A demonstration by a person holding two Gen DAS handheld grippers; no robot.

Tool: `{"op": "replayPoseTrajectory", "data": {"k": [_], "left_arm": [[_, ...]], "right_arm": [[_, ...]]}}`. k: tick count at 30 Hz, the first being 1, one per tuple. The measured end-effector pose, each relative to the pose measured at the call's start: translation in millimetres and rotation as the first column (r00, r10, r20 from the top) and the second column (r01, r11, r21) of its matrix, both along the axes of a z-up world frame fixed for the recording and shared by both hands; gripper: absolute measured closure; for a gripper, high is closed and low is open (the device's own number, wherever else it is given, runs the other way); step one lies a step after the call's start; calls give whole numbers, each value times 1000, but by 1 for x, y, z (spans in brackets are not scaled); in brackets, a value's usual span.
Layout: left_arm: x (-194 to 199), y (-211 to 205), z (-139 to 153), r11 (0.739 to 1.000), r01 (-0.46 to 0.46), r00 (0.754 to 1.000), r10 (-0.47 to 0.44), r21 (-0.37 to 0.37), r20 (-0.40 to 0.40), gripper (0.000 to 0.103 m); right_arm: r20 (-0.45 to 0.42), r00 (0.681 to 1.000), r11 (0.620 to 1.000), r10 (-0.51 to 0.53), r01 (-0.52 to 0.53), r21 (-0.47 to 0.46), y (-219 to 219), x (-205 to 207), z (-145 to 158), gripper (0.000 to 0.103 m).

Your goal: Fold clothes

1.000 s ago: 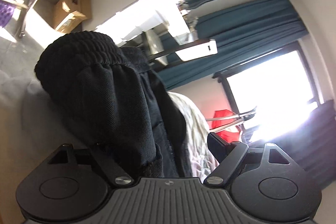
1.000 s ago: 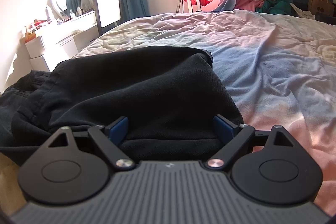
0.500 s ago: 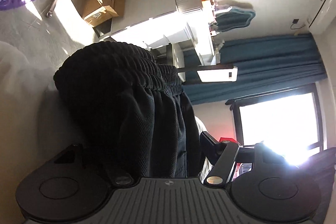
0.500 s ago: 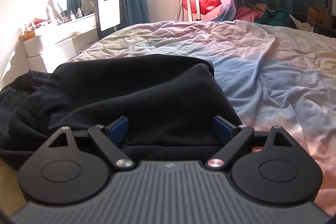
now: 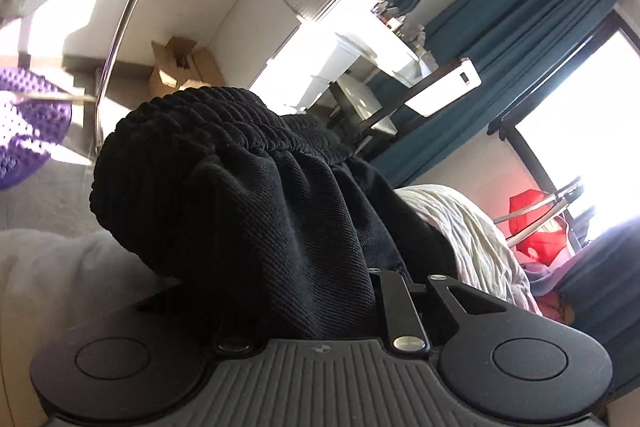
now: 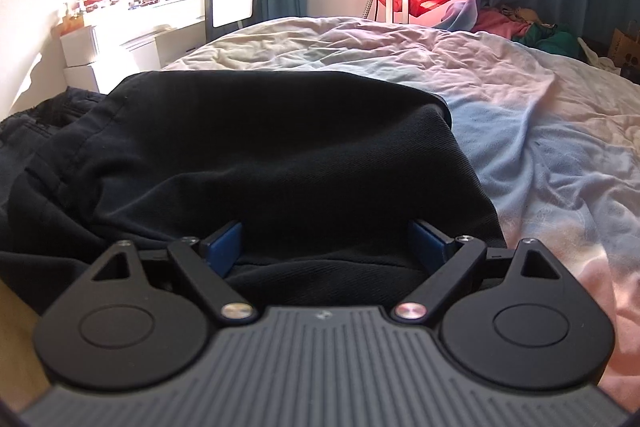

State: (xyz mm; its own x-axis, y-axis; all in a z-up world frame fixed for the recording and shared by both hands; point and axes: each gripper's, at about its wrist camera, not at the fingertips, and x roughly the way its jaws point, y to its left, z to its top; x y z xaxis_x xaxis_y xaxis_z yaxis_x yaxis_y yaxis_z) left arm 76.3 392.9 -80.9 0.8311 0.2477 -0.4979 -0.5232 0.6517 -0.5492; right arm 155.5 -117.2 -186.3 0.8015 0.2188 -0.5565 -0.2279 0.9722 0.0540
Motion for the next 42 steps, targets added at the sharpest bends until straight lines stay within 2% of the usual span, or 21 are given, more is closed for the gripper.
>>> {"op": "replayPoseTrajectory", "data": {"k": [2,4,9,11,14,17,19,21,22,23,24,26,28,31,34,35,37,38,39,40,42], "left_arm": [[6,-30,30,991,18,999,-21,131,24,88],[6,-72,62,964,32,995,-56,263,83,88],[14,-188,119,873,41,962,-166,486,218,89],[22,-243,131,823,68,946,-232,564,225,89],[35,-328,131,724,119,921,-336,679,197,89],[47,-405,102,579,195,891,-442,792,103,88],[51,-450,67,442,271,860,-510,855,-9,87],[58,-482,26,303,374,818,-554,877,-157,85],[65,-493,7,252,445,784,-574,860,-238,84],[68,-499,-10,214,511,747,-589,832,-307,84],[67,-504,-23,170,526,737,-580,833,-347,83],[65,-515,-50,77,541,724,-551,838,-416,80],[63,-513,-57,44,542,715,-549,839,-433,72],[58,-499,-47,13,617,641,-588,786,-493,61],[44,-466,-37,-19,683,560,-628,730,-541,47],[39,-455,-33,-31,704,531,-640,710,-555,45],[28,-431,-26,-39,719,494,-674,693,-550,40],[21,-421,-22,-29,719,492,-684,695,-538,37],[14,-411,-19,-18,717,493,-693,697,-526,22],[9,-402,-17,4,714,507,-692,700,-513,14],[1,-383,-13,52,706,539,-687,706,-488,14]], "right_arm": [[-1,1000,1000,-5,5,17,-3,-3,4,13],[-7,1000,999,-20,20,32,-8,-4,9,15],[-19,989,989,-145,145,29,-30,-9,30,15],[-18,981,977,-195,196,85,-49,-11,40,15],[-3,960,947,-281,277,163,-83,-12,53,15],[31,927,910,-375,361,205,-116,-13,61,15],[40,902,880,-431,410,240,-136,-13,62,15],[46,864,843,-501,475,252,-152,-16,62,15],[62,841,826,-538,511,238,-157,-18,63,15],[100,814,813,-572,548,198,-157,-20,65,14],[137,793,802,-594,572,170,-158,-22,67,13],[147,800,807,-582,546,224,-164,-24,68,14],[128,822,810,-556,500,308,-169,-24,66,14],[38,881,801,-471,409,438,-174,-14,55,14],[-79,931,740,-357,334,584,-174,-2,37,14],[-102,938,716,-332,321,620,-173,-1,32,14],[-139,950,669,-280,297,682,-170,1,25,14],[-147,955,660,-258,286,695,-168,2,23,14],[-156,958,653,-242,280,704,-167,2,21,14],[-165,957,651,-238,283,704,-165,1,20,14],[-185,957,651,-222,287,703,-161,0,17,13]]}}
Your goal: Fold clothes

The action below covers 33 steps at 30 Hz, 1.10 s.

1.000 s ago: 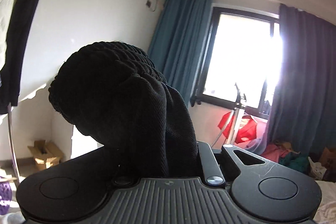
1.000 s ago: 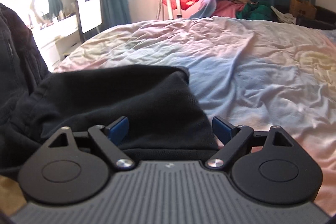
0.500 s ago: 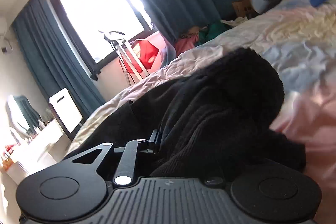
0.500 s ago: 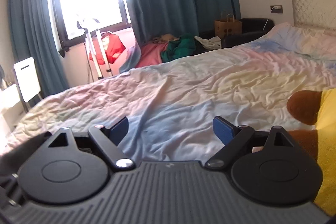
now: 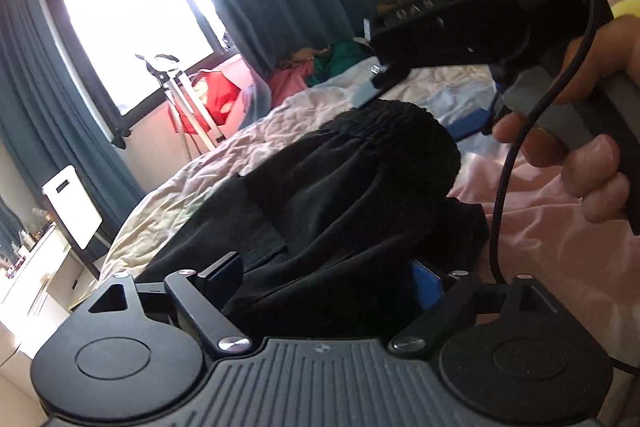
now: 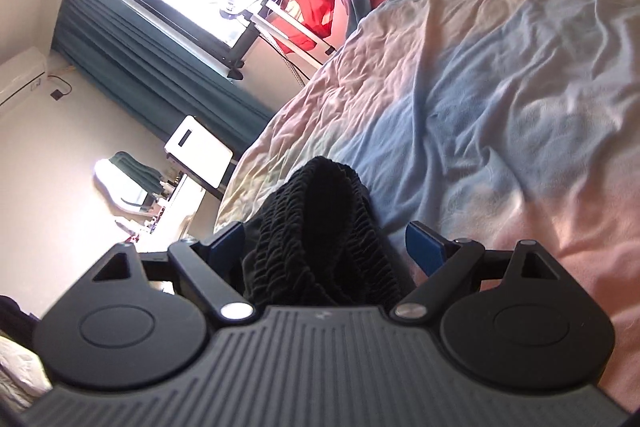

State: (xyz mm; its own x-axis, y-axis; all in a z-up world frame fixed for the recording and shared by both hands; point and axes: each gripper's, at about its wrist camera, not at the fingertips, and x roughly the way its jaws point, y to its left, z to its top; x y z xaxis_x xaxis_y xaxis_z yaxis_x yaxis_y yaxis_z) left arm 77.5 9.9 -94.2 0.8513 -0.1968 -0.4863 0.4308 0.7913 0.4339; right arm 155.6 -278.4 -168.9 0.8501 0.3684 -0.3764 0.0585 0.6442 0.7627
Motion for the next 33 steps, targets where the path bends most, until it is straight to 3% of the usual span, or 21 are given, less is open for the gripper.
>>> {"op": "replayPoseTrajectory", "data": {"k": [4,6,9,12,13,15,17,21,25,28,33], "left_arm": [[-11,32,-1,993,-111,994,110,-45,-25,14],[-29,29,-4,983,-177,984,176,-41,-32,17],[-32,33,2,974,-222,975,221,-49,-20,17],[-31,35,5,970,-238,971,237,-56,-22,17],[-30,36,6,969,-239,971,238,-64,-27,17],[-30,34,9,969,-236,972,234,-72,-31,17],[-34,36,11,967,-238,971,235,-91,-39,17],[-37,39,15,966,-225,974,221,-126,-48,17],[-40,36,14,970,-193,981,185,-148,-63,17],[-40,33,11,972,-186,982,178,-142,-68,17],[-36,36,8,966,-205,977,192,-157,-93,17]], "right_arm": [[-73,992,994,103,-105,-27,16,9,-6,12],[-104,986,981,132,-145,-127,33,13,-7,12],[-119,984,968,129,-151,-202,46,13,-9,12],[-112,987,970,117,-137,-200,45,13,-11,14],[-105,989,968,106,-127,-214,46,12,-9,17],[-73,991,964,108,-122,-234,50,10,-1,46],[-15,994,952,110,-109,-286,57,7,12,48],[151,982,954,110,-62,-294,56,-3,42,62],[161,983,952,90,-37,-304,41,0,49,62],[87,995,959,50,-24,-282,31,10,22,61],[24,999,953,37,-28,-301,39,15,-1,49]]}}
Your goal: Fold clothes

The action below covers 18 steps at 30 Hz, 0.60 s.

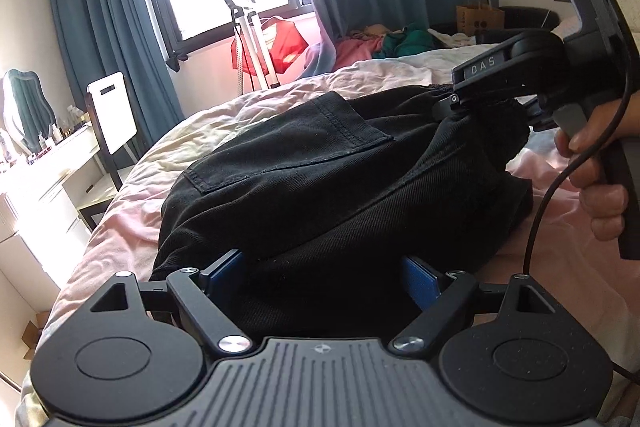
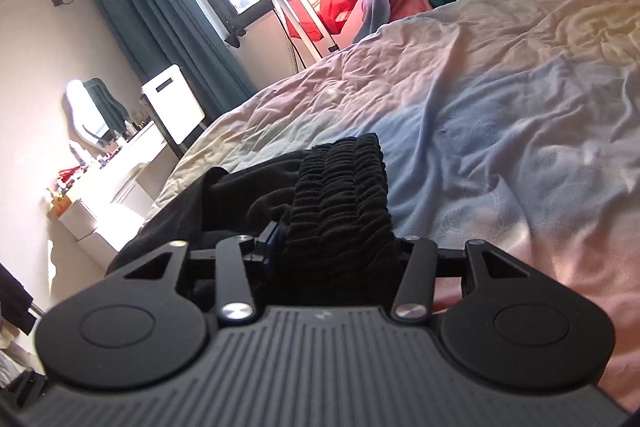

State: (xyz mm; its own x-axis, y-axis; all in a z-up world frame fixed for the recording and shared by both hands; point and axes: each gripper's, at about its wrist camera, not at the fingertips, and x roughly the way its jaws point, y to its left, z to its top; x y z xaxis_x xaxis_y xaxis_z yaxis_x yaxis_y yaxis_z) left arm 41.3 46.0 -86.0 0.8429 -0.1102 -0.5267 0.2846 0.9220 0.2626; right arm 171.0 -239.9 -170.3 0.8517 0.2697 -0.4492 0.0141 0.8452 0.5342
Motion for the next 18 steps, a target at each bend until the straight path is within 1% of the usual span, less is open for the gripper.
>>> {"op": "replayPoseTrajectory", "data": {"k": [1,2,4,6,8,11,13,16,18], "left_arm": [[1,2,0,1000,-3,1000,3,-4,-3,17],[2,3,0,1000,-6,1000,6,-7,-7,17],[3,4,1,1000,-8,1000,8,-15,-14,17],[4,5,2,1000,-9,1000,9,-19,-15,17],[6,6,2,1000,-13,1000,12,-25,-20,17],[9,9,2,998,-23,999,22,-54,-29,17],[10,11,3,997,-31,999,29,-70,-31,18],[10,12,5,995,-41,999,38,-89,-32,18],[11,12,5,994,-46,998,43,-95,-35,18]], "right_arm": [[-11,1000,1000,1,-1,15,-1,1,-3,46],[-36,999,998,9,-6,64,-6,2,-8,39],[-77,997,982,24,-9,188,-18,3,-18,35],[-97,995,970,35,-11,242,-25,3,-21,32],[-115,992,973,53,-26,228,-24,2,-16,31],[-130,989,980,73,-47,192,-20,-1,-9,28],[-133,988,981,82,-56,186,-21,-3,-7,28],[-141,986,979,86,-58,195,-24,-6,-2,27],[-165,983,974,86,-48,223,-29,-9,-1,27]]}}
